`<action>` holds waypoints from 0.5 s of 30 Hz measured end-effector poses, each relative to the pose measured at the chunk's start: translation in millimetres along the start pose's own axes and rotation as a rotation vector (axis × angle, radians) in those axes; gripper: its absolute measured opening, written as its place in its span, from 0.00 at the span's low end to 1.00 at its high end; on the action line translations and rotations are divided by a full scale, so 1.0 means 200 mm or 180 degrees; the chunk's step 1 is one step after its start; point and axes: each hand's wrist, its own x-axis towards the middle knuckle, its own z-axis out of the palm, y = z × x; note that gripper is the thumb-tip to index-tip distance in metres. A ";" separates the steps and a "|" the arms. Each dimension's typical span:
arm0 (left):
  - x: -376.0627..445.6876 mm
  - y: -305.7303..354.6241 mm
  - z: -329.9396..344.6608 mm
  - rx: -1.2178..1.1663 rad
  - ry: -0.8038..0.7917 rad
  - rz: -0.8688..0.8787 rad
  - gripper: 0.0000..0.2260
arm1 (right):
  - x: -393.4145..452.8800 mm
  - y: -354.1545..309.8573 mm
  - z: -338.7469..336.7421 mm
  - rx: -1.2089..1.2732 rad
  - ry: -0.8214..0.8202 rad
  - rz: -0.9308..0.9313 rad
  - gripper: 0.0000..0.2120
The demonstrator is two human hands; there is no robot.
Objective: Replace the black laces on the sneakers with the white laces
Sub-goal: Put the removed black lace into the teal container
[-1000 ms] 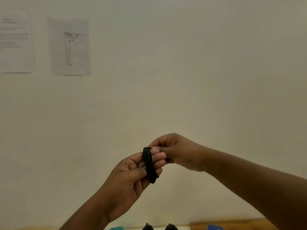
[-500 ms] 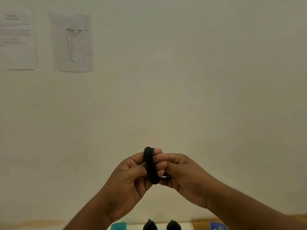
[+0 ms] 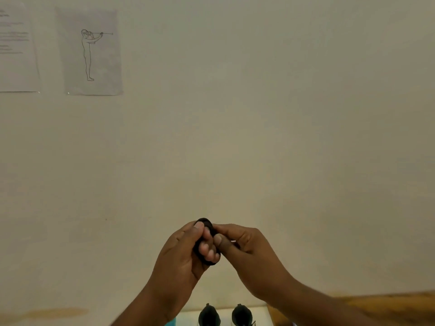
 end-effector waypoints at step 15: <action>0.00 -0.18 -0.08 0.2005 0.0402 0.0509 0.14 | -0.02 0.20 0.09 -0.0893 0.0981 -0.0414 0.11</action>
